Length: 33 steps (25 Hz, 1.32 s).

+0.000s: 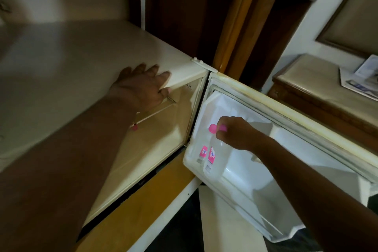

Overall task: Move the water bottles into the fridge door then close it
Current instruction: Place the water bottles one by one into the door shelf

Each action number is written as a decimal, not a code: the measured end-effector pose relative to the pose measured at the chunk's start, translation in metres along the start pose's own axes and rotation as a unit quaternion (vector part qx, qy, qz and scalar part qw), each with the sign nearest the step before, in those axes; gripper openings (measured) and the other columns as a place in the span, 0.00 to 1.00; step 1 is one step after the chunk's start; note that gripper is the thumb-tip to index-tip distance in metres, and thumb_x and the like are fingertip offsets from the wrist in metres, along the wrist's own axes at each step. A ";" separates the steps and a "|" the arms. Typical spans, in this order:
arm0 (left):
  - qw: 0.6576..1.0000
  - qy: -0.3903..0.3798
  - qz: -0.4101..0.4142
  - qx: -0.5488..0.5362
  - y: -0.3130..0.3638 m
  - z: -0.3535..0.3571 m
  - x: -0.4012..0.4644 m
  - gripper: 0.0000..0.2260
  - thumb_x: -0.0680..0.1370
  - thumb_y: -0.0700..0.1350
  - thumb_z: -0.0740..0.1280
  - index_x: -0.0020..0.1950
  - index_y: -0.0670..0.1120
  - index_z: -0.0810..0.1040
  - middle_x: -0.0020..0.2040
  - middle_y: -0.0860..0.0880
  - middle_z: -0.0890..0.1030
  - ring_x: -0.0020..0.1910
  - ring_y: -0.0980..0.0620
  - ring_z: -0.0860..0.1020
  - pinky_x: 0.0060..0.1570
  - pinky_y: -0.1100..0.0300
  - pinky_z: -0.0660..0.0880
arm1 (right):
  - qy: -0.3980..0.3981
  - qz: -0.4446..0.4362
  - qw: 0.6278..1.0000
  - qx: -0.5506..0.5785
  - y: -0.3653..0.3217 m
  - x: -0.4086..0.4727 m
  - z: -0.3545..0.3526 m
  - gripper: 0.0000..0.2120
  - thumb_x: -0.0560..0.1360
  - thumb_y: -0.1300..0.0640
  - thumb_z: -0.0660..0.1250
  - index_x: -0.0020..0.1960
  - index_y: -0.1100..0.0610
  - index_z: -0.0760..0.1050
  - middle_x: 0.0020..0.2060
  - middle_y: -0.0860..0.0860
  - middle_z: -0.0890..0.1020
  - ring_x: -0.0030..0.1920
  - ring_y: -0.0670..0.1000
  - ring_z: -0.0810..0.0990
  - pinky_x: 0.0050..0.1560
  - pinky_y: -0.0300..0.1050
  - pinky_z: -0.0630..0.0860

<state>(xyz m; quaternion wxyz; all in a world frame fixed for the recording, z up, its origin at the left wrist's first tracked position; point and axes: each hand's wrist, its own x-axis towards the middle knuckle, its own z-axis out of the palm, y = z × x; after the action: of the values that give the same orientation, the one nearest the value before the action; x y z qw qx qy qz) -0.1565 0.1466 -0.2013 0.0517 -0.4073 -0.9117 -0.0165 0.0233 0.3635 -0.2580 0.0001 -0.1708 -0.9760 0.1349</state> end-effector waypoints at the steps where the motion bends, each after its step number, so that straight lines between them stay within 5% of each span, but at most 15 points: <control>1: 1.000 0.002 0.000 0.000 0.000 -0.001 -0.001 0.28 0.80 0.63 0.46 0.79 0.59 0.49 0.81 0.50 0.51 0.79 0.44 0.49 0.74 0.41 0.49 | 0.007 0.008 1.000 -0.013 0.000 0.000 0.001 0.06 0.76 0.57 0.63 0.42 0.57 0.69 0.37 0.52 0.77 0.35 0.50 0.77 0.38 0.39 0.72; 5: 1.000 0.004 0.003 -0.005 0.000 -0.002 -0.002 0.28 0.79 0.63 0.45 0.79 0.59 0.49 0.81 0.51 0.51 0.79 0.45 0.49 0.74 0.41 0.49 | -0.004 0.036 0.999 -0.024 0.006 -0.002 0.008 0.07 0.75 0.60 0.64 0.49 0.63 0.76 0.40 0.56 0.79 0.38 0.54 0.79 0.38 0.40 0.74; 9: 1.000 0.006 0.005 -0.006 -0.002 0.000 0.000 0.28 0.79 0.64 0.45 0.79 0.59 0.49 0.81 0.51 0.51 0.79 0.45 0.49 0.74 0.41 0.50 | -0.062 0.083 0.994 -0.041 0.018 -0.002 0.032 0.14 0.75 0.61 0.63 0.59 0.61 0.76 0.54 0.61 0.77 0.51 0.60 0.79 0.51 0.46 0.77; 13: 1.000 0.013 0.010 -0.005 -0.004 0.003 0.001 0.28 0.79 0.65 0.45 0.78 0.60 0.49 0.81 0.51 0.51 0.79 0.45 0.49 0.74 0.41 0.50 | -0.028 0.156 0.987 0.006 0.020 0.002 0.044 0.14 0.74 0.59 0.62 0.59 0.58 0.75 0.57 0.60 0.74 0.55 0.61 0.77 0.53 0.48 0.75; 18: 1.000 0.002 0.005 -0.005 -0.002 0.002 0.002 0.28 0.79 0.65 0.45 0.79 0.60 0.48 0.81 0.51 0.50 0.79 0.45 0.49 0.74 0.41 0.49 | -0.017 0.140 0.989 -0.054 0.013 -0.004 0.035 0.16 0.74 0.61 0.64 0.62 0.61 0.73 0.56 0.61 0.75 0.56 0.59 0.76 0.56 0.48 0.75; 22: 1.000 -0.013 0.009 -0.015 -0.003 -0.002 0.000 0.28 0.79 0.64 0.45 0.79 0.60 0.47 0.81 0.51 0.49 0.79 0.45 0.47 0.75 0.41 0.48 | 0.132 0.039 0.990 -0.041 -0.043 -0.003 0.041 0.12 0.73 0.64 0.63 0.57 0.61 0.74 0.53 0.59 0.74 0.54 0.59 0.74 0.52 0.51 0.78; 26: 0.999 -0.023 0.016 -0.023 -0.007 -0.003 0.003 0.27 0.80 0.63 0.46 0.79 0.61 0.47 0.81 0.51 0.49 0.79 0.46 0.46 0.75 0.42 0.46 | 0.118 0.048 0.992 -0.025 -0.103 0.012 0.083 0.12 0.75 0.57 0.66 0.57 0.58 0.76 0.59 0.58 0.74 0.65 0.71 0.65 0.61 0.58 0.71; 30: 0.999 -0.022 0.018 -0.020 -0.010 0.003 0.006 0.27 0.79 0.64 0.46 0.78 0.62 0.47 0.81 0.52 0.49 0.79 0.46 0.46 0.74 0.42 0.46 | 0.046 0.179 0.980 0.078 -0.138 0.039 0.160 0.32 0.76 0.48 0.66 0.75 0.56 0.59 0.78 0.62 0.48 0.74 0.76 0.38 0.71 0.73 0.49; 33: 1.000 -0.018 0.014 -0.021 -0.010 0.002 0.008 0.28 0.79 0.66 0.47 0.78 0.62 0.49 0.81 0.52 0.50 0.79 0.46 0.47 0.73 0.43 0.47 | -0.060 0.117 0.985 0.115 -0.152 0.073 0.214 0.36 0.79 0.47 0.60 0.79 0.58 0.48 0.79 0.60 0.47 0.77 0.71 0.42 0.73 0.71 0.54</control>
<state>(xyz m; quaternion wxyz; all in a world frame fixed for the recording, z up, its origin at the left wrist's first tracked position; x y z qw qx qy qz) -0.1699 0.1458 -0.2020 0.0272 -0.4217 -0.9059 -0.0281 -0.1056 0.1940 -0.4277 -0.0548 -0.2737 -0.9257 0.2553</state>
